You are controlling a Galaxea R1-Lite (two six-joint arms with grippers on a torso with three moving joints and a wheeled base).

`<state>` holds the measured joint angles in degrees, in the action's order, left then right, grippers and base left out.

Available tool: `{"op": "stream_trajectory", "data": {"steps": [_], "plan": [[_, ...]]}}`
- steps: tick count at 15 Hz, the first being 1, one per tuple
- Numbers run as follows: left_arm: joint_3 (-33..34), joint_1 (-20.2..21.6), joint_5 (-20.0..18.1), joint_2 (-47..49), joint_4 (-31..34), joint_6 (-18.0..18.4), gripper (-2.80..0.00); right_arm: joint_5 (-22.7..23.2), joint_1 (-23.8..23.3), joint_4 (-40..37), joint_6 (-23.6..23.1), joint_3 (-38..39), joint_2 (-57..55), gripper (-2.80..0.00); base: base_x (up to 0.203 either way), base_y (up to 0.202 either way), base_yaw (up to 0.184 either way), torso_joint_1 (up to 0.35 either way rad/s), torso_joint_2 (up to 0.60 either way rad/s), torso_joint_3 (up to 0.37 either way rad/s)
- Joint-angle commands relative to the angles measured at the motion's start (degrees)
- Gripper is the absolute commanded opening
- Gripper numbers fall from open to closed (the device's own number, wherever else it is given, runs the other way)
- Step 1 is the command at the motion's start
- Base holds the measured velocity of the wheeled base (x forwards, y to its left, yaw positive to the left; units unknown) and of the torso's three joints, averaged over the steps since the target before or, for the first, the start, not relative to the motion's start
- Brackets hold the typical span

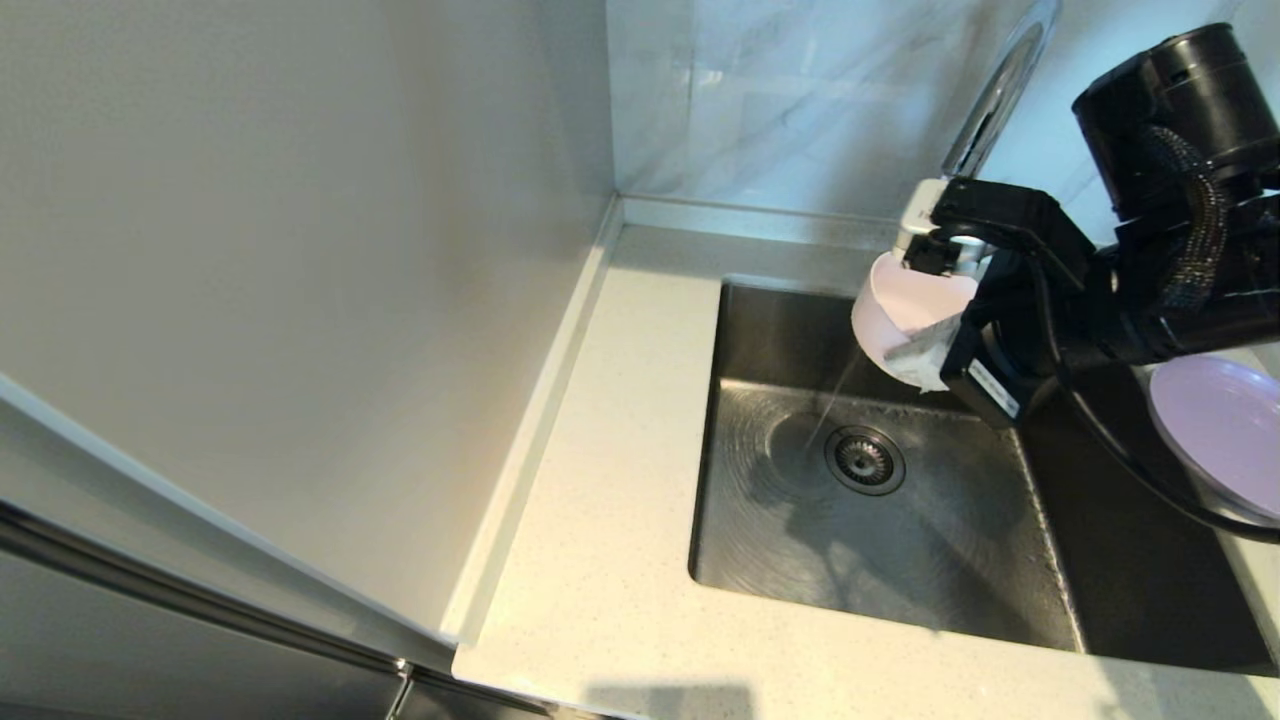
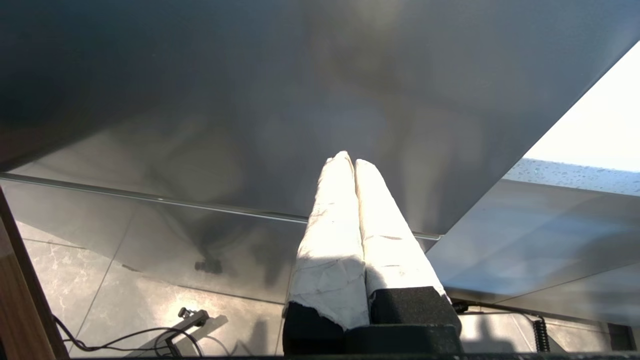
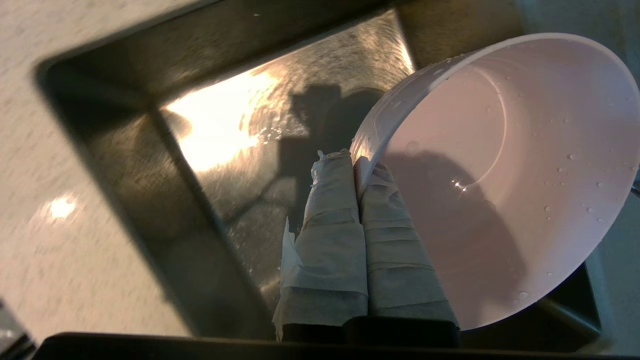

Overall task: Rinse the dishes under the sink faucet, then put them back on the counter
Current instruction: Rinse the bowl

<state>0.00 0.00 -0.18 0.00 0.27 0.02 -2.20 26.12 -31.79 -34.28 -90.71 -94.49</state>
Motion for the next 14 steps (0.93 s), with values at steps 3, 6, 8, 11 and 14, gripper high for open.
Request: {"op": "stream_trajectory", "data": {"steps": [3, 6, 8, 11, 14], "plan": [[0.00, 0.00, -0.08, 0.00, 0.00, -0.02, -2.80, -5.33, 0.33, 5.68, 5.19, 0.45, -4.20, -2.80, 0.000, 0.000, 0.000, 0.000, 0.00, 0.000], [0.00, 0.00, 0.00, 0.00, 0.00, -0.02, -2.80, -6.64, 0.33, 6.70, 6.42, -0.07, -4.54, -2.80, 0.000, 0.000, 0.000, 0.000, 0.00, 0.000], [0.00, 0.00, -0.08, 0.00, 0.00, -0.02, -2.80, -8.96, 0.27, 9.36, 7.38, -0.25, -5.26, -2.80, 0.000, 0.000, 0.000, 0.000, 0.00, 0.000], [0.00, 0.00, 0.01, 0.00, 0.00, -0.02, -2.80, -9.95, -0.35, 10.08, 7.42, -2.07, -6.57, -2.80, 0.000, 0.000, 0.000, 0.000, 0.00, 0.000], [0.00, 0.00, 0.01, 0.00, 0.00, -0.02, -2.80, -12.70, -0.79, 11.24, 8.43, -2.83, -7.17, -2.80, 0.000, 0.000, 0.000, 0.000, 0.00, 0.000]]}}
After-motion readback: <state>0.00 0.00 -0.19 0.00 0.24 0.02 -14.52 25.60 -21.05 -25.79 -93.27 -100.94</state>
